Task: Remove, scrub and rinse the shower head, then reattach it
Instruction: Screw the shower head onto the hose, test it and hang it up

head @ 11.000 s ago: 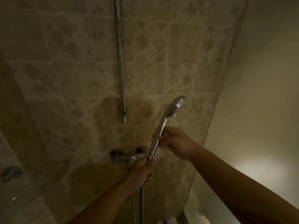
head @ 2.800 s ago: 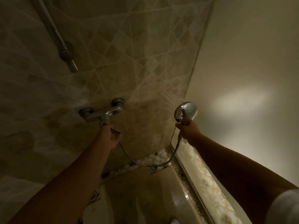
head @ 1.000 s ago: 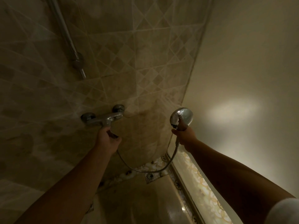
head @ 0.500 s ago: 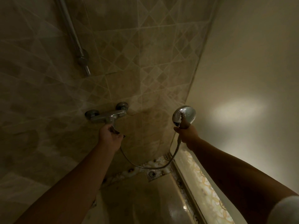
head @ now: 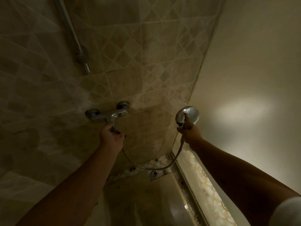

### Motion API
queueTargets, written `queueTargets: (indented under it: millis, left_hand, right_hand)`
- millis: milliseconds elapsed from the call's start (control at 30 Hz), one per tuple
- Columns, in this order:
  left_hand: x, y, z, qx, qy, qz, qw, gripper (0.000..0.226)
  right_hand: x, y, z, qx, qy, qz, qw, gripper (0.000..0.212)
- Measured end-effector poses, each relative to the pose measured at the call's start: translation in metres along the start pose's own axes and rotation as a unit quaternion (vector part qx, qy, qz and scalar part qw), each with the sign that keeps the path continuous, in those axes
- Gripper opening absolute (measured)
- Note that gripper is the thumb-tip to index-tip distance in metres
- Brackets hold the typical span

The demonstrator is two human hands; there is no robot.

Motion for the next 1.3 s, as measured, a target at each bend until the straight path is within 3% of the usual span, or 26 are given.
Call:
queueTargets:
  millis: [200,367,500,667,800,1000,1100,1167,1233,1300]
  left_hand:
    - [0.01,0.005,0.008,-0.006,-0.023,0.019,1.0,0.027]
    - [0.003,0.028,0.013,-0.035,-0.036,0.051,0.997,0.049]
    - [0.01,0.018,0.016,-0.049,-0.052,0.06,0.996,0.055]
    - [0.014,0.002,0.018,0.061,-0.095,0.113,0.987,0.056]
    - [0.005,0.003,0.017,0.28,-0.088,0.233,0.927,0.034]
    - [-0.017,0.051,-0.004,0.421,0.032,0.33,0.844,0.016]
    - [-0.036,0.088,-0.015,0.498,0.142,0.408,0.752,0.01]
    - [-0.048,0.109,-0.017,0.516,0.184,0.451,0.704,0.018]
    - [-0.057,0.125,-0.022,0.511,0.201,0.465,0.695,0.044]
    - [-0.064,0.147,-0.037,0.504,0.229,0.463,0.692,0.066]
  right_hand:
    - [0.005,0.006,0.003,-0.006,0.002,-0.005,1.0,0.017]
    - [0.011,0.01,0.014,-0.016,0.0,-0.006,1.0,0.014]
    - [0.013,0.013,0.017,-0.024,0.001,-0.009,1.0,0.016]
    - [0.009,0.019,0.024,-0.032,-0.018,0.003,0.999,0.013]
    - [-0.003,0.029,0.041,-0.065,-0.053,0.021,0.996,0.015]
    - [-0.036,0.054,0.084,-0.112,-0.085,0.102,0.985,0.021]
    - [-0.067,0.065,0.125,-0.14,-0.126,0.16,0.969,0.026]
    - [-0.09,0.071,0.156,-0.169,-0.158,0.192,0.954,0.024]
    - [-0.112,0.073,0.187,-0.187,-0.19,0.211,0.94,0.018]
    - [-0.137,0.074,0.216,-0.19,-0.211,0.239,0.929,0.034]
Point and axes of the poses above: each hand's wrist, its own x-axis towards the middle knuckle, its own y-axis out of the palm, z = x × y, the point moved 9 cm from there along x, towards the middle knuckle, and after that the axes turned 15 degrees about y, right-handed, at the moved point
